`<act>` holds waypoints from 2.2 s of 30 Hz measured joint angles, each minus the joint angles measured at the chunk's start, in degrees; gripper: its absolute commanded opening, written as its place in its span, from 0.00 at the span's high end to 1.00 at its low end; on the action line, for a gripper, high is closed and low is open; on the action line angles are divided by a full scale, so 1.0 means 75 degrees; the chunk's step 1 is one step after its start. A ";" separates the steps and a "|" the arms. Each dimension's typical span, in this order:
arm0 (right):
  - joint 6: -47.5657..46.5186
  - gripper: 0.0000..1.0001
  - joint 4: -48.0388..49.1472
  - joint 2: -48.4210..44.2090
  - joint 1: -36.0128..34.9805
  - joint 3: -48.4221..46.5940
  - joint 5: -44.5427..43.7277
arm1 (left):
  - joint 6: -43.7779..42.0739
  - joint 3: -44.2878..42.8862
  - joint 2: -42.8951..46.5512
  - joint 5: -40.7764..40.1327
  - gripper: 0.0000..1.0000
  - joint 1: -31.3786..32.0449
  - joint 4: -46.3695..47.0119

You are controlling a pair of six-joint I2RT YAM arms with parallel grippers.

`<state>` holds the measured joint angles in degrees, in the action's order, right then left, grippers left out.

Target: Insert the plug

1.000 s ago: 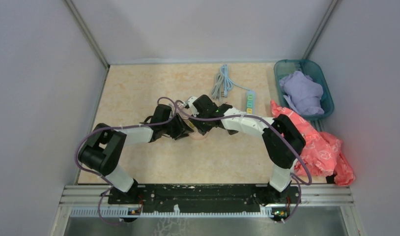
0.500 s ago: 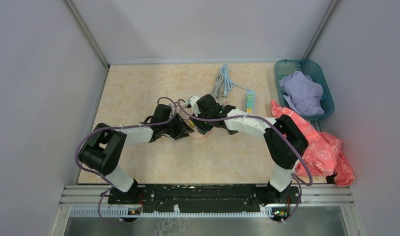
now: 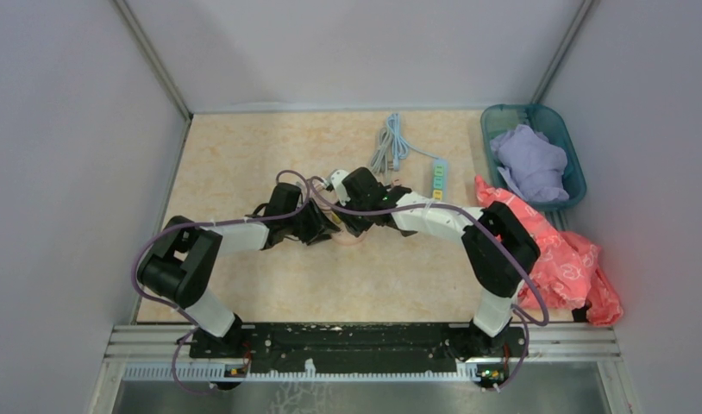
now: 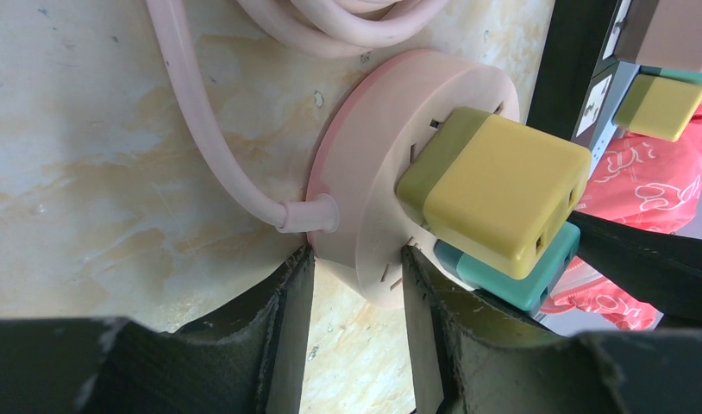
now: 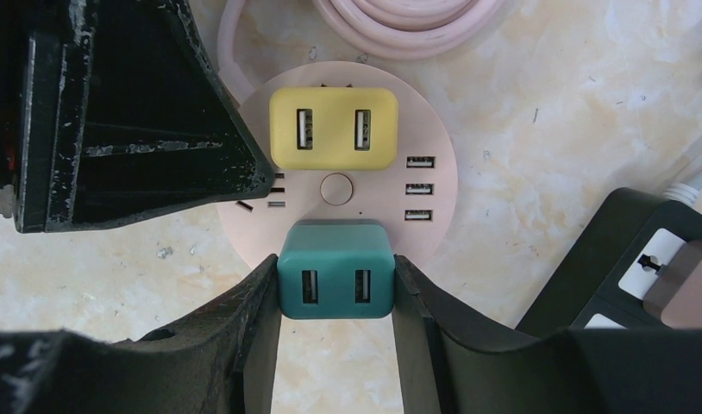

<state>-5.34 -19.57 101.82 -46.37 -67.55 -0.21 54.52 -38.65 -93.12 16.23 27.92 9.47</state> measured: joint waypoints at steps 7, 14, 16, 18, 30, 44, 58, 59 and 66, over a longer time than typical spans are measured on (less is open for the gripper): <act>0.0070 0.94 0.0192 -0.0187 0.0000 0.0102 -0.0012 | -0.0020 0.0000 0.0090 -0.0038 0.46 0.0012 -0.0096; 0.0329 0.36 0.0230 -0.0268 -0.0003 0.0105 -0.0038 | -0.0102 0.0003 0.0699 -0.0239 0.37 0.0015 -0.0583; 0.0466 0.24 0.0032 -0.0268 0.0000 0.0108 -0.0070 | -0.0175 0.0000 0.0979 -0.0323 0.33 0.0015 -0.0720; 0.0595 0.15 -0.0157 -0.0300 0.0000 0.0108 -0.0169 | -0.0283 -0.0009 0.1303 -0.0475 0.27 0.0015 -0.0921; 0.1419 0.01 -0.0003 -0.3544 0.0484 0.0679 -0.1754 | -0.1317 -0.0743 0.3634 -0.2154 0.00 -0.0516 -0.3121; 0.2087 0.01 0.0023 -0.8781 0.0807 0.3249 -0.5094 | -0.3319 -0.1338 0.7618 -0.4596 0.00 -0.0749 -0.4663; 0.2215 0.01 0.0096 -1.0165 0.0807 0.4109 -0.6202 | -0.4345 -0.0478 0.9961 -0.6190 0.00 -0.0778 -0.4412; 0.2226 0.01 0.0096 -1.0171 0.0807 0.4109 -0.6219 | -0.4368 -0.0452 0.9981 -0.6196 0.00 -0.0781 -0.4403; 0.2250 0.01 0.0128 -1.0182 0.0807 0.4109 -0.6373 | -0.4450 -0.0367 0.9999 -0.6210 0.00 -0.0871 -0.4389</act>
<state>11.53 -18.61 25.45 -40.32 -36.73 -48.01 21.15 -41.41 -18.13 -30.35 21.39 -23.44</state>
